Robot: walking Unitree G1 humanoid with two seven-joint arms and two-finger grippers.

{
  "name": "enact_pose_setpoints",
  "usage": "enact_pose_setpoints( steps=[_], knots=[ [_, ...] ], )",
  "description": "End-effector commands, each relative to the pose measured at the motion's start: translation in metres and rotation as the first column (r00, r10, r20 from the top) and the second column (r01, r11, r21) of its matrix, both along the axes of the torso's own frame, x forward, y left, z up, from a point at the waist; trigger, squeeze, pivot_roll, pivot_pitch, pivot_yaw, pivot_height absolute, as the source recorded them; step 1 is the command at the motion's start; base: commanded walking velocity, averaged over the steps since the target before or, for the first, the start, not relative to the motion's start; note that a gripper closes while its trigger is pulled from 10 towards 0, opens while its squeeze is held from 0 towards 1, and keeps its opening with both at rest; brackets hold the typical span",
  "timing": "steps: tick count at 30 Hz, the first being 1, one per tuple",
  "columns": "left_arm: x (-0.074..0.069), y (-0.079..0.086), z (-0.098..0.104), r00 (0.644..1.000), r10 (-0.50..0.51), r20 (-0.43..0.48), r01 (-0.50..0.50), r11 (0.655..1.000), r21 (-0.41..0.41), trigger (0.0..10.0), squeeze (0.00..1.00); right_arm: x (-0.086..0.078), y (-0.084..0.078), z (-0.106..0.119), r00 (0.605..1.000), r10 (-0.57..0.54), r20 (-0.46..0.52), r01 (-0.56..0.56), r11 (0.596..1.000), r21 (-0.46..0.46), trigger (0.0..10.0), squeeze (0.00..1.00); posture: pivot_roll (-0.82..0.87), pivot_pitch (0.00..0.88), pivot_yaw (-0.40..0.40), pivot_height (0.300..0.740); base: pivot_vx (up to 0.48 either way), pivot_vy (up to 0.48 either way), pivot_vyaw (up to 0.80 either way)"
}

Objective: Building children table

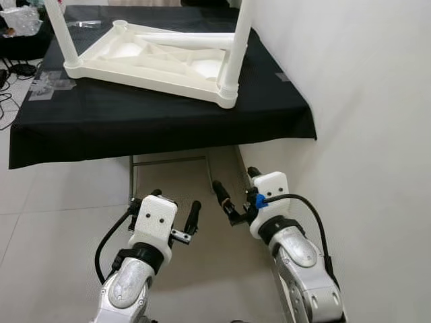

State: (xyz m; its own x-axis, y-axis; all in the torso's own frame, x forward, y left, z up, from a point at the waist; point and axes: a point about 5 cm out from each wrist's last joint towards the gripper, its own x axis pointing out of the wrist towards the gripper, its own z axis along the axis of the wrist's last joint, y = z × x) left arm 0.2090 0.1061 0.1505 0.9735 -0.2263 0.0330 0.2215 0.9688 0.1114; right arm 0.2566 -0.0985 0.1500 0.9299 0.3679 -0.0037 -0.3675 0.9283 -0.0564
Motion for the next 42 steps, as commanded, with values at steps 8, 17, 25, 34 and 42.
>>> enact_pose_setpoints(
  steps=[8, 17, 25, 34, 42],
  knots=[
    [0.001, -0.003, 0.004, 1.0, -0.019, 0.013, 0.019, 1.0, -0.002, 10.0, 0.0, 0.005, -0.006, -0.004, 0.999, -0.04, -0.004, 0.04, 0.999, -0.008, 10.0, 0.0, -0.01, 0.112, -0.084, 0.74, 0.302, 0.0, 0.0],
    [0.0, -0.003, 0.004, 1.0, -0.021, 0.007, 0.021, 1.0, -0.006, 10.0, 0.0, 0.006, -0.004, -0.008, 0.996, -0.042, -0.075, 0.047, 0.997, 0.06, 10.0, 0.0, -0.01, 0.107, -0.085, 0.74, 0.336, 0.0, 0.0],
    [0.0, -0.002, 0.002, 1.0, -0.029, 0.006, 0.029, 1.0, 0.0, 10.0, 0.0, 0.007, -0.008, -0.006, 0.998, -0.065, -0.014, 0.065, 0.998, -0.008, 10.0, 0.0, 0.0, 0.094, -0.083, 0.74, 0.339, 0.0, 0.0],
    [0.0, -0.003, 0.001, 0.999, -0.034, 0.003, 0.034, 0.999, 0.002, 10.0, 0.0, 0.008, -0.009, -0.006, 0.998, -0.068, -0.015, 0.068, 0.998, -0.004, 10.0, 0.0, 0.0, 0.09, -0.081, 0.74, 0.339, 0.0, 0.0],
    [0.0, -0.003, 0.001, 0.999, -0.035, 0.004, 0.035, 0.999, 0.002, 10.0, 0.0, 0.01, -0.013, -0.006, 0.996, -0.095, -0.003, 0.095, 0.995, -0.022, 10.0, 0.0, 0.0, 0.081, -0.083, 0.74, 0.339, 0.0, 0.0]
  ],
)
